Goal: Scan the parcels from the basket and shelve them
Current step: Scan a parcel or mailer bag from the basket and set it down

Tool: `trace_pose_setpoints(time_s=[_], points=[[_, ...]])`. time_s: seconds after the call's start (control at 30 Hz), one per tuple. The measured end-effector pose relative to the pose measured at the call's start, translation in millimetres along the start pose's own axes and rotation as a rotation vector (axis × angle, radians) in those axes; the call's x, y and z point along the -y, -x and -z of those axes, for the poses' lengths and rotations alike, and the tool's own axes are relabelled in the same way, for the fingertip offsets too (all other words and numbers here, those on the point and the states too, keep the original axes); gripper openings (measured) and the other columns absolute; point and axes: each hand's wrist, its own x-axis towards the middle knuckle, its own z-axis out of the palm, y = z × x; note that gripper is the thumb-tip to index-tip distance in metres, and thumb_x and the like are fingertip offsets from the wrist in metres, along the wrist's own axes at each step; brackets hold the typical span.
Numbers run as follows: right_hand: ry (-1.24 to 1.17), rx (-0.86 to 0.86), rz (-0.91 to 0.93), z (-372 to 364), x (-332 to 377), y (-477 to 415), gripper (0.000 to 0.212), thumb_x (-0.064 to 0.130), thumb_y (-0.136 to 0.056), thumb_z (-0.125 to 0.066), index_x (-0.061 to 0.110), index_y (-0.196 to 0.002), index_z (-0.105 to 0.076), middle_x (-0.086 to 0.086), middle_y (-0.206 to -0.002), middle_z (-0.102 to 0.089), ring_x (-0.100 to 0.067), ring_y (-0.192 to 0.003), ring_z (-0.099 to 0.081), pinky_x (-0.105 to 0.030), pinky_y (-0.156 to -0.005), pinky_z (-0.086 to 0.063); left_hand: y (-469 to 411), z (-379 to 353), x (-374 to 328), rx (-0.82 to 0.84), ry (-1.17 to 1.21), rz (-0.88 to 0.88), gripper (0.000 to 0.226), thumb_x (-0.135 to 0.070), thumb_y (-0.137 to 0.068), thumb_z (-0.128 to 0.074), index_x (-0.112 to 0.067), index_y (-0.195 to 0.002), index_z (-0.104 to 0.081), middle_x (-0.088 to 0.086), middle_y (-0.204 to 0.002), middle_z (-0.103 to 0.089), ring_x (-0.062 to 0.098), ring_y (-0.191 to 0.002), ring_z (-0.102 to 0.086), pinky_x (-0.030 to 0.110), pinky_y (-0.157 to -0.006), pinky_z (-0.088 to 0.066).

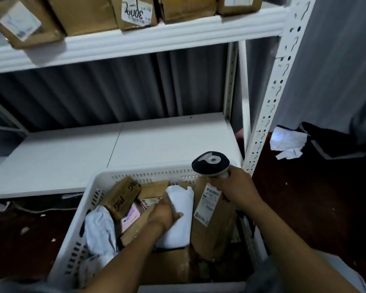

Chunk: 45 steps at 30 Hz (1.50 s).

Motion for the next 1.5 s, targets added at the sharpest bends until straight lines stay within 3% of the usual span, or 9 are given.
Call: trace_pose_setpoints(time_s=[0.2,0.4,0.6,0.83,1.0,1.13,1.27,1.4,1.5], points=[[-0.037,0.029,-0.014,-1,0,-2,0.015,0.023,-0.086,-0.07,0.011,-0.085,-0.062,-0.002,-0.063,-0.061,-0.012,-0.044,-0.057,-0.026,-0.051,-0.045,2,-33,13,-0.016,0.373,-0.06,0.104,-0.031,-0.083,-0.074,-0.026,-0.153,0.002,0.015,-0.14,-0.048,0.027,-0.116,-0.053,0.023,-0.078,-0.037],[-0.096,-0.004,-0.037,0,-4,-5,0.024,0.018,-0.085,-0.069,-0.005,-0.085,-0.061,-0.019,-0.068,-0.062,-0.013,-0.042,-0.054,-0.033,-0.057,-0.045,11,-41,19,-0.125,0.584,-0.069,0.102,-0.011,-0.079,-0.076,-0.023,-0.154,-0.009,0.0,-0.155,-0.029,0.017,-0.136,-0.035,0.017,-0.095,-0.032],[-0.279,0.029,-0.088,-8,3,0,0.021,0.018,-0.085,-0.07,-0.002,-0.084,-0.063,-0.011,-0.062,-0.061,-0.017,-0.046,-0.056,-0.03,-0.052,-0.045,46,7,-6,-0.311,1.069,0.064,0.068,-0.014,-0.076,-0.08,-0.026,-0.13,-0.04,0.0,-0.12,-0.06,0.018,-0.099,-0.061,0.028,-0.077,-0.05],[-0.639,-0.002,-0.131,-18,13,0,0.008,0.008,-0.087,-0.066,0.0,-0.086,-0.068,-0.017,-0.08,-0.069,-0.026,-0.074,-0.064,-0.033,-0.069,-0.052,95,58,-21,-0.282,1.466,-0.115,0.049,-0.016,-0.076,-0.076,-0.027,-0.119,-0.055,-0.001,-0.103,-0.073,0.023,-0.095,-0.07,0.04,-0.082,-0.057],[-0.973,0.305,-0.209,-21,14,4,0.018,0.02,-0.093,-0.059,0.01,-0.081,-0.066,-0.009,-0.074,-0.067,-0.022,-0.064,-0.065,-0.032,-0.062,-0.051,104,71,-27,-0.277,1.347,-0.176,0.033,-0.026,-0.084,-0.071,-0.025,-0.116,-0.062,-0.003,-0.106,-0.073,0.015,-0.094,-0.07,0.033,-0.079,-0.055],[-1.044,0.362,-0.208,-21,18,8,0.022,0.025,-0.096,-0.053,0.01,-0.083,-0.061,-0.004,-0.066,-0.064,-0.015,-0.058,-0.062,-0.026,-0.057,-0.051,106,75,-27,-0.406,1.073,-0.246,0.068,-0.023,-0.087,-0.069,-0.042,-0.14,-0.031,-0.015,-0.118,-0.062,-0.002,-0.105,-0.059,0.016,-0.085,-0.049],[-1.108,0.38,-0.155,-25,23,12,0.016,0.021,-0.089,-0.057,0.01,-0.078,-0.06,-0.007,-0.07,-0.06,-0.016,-0.059,-0.061,-0.023,-0.053,-0.051,106,72,-31,-0.614,0.792,-0.218,0.033,-0.026,-0.094,-0.057,-0.03,-0.127,-0.059,-0.009,-0.122,-0.057,0.012,-0.119,-0.051,0.029,-0.101,-0.042],[-1.086,0.435,-0.142,-32,19,13,0.022,0.02,-0.081,-0.063,0.003,-0.093,-0.067,-0.025,-0.11,-0.067,-0.032,-0.102,-0.067,-0.037,-0.085,-0.057,114,71,-40,-0.47,0.95,-0.207,0.022,-0.03,-0.09,-0.063,-0.022,-0.111,-0.061,-0.005,-0.098,-0.068,0.008,-0.085,-0.063,0.013,-0.065,-0.049],[-1.081,0.593,-0.08,-35,22,18,0.017,0.018,-0.082,-0.071,0.005,-0.088,-0.062,-0.019,-0.092,-0.065,-0.028,-0.085,-0.066,-0.03,-0.072,-0.058,109,61,-41,-0.395,1.009,-0.264,0.057,-0.008,-0.071,-0.083,-0.012,-0.12,-0.053,-0.003,-0.103,-0.07,0.01,-0.094,-0.067,0.011,-0.072,-0.05]])
